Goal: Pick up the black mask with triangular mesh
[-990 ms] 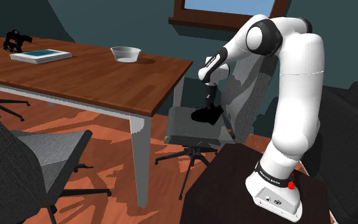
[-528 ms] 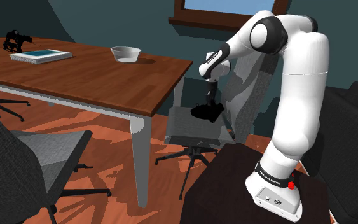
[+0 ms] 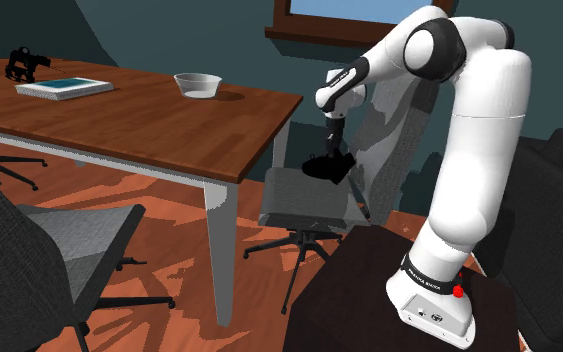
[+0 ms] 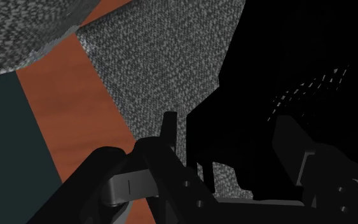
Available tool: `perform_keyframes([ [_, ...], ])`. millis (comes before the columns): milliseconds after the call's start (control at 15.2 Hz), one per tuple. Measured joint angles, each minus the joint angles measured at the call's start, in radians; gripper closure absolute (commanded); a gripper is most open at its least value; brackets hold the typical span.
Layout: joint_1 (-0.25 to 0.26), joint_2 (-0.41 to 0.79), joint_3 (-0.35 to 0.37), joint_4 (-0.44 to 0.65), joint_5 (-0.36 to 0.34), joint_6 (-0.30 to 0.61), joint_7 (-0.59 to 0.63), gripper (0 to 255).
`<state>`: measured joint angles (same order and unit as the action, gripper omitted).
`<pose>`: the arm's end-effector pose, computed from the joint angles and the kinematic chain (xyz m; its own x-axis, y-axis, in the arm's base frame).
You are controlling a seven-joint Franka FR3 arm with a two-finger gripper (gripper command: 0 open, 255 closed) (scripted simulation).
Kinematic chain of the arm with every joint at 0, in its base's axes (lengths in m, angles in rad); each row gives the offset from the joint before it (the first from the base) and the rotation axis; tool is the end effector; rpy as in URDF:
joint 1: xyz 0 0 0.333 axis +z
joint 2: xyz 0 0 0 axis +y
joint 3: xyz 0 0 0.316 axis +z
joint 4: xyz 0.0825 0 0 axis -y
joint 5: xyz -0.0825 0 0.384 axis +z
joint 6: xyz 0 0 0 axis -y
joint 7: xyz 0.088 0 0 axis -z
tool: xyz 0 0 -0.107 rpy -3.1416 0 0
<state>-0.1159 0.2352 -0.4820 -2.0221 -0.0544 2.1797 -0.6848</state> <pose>0.4847 -0.3232 0.3433 0.9831 0.1206 -0.1381 0.1326 -0.9878 0.0816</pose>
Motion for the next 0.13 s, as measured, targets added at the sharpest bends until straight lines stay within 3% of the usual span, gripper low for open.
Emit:
perform_keyframes([
  [132,0.001,-0.012,-0.002,0.01,-0.005,-0.02,0.0,255],
])
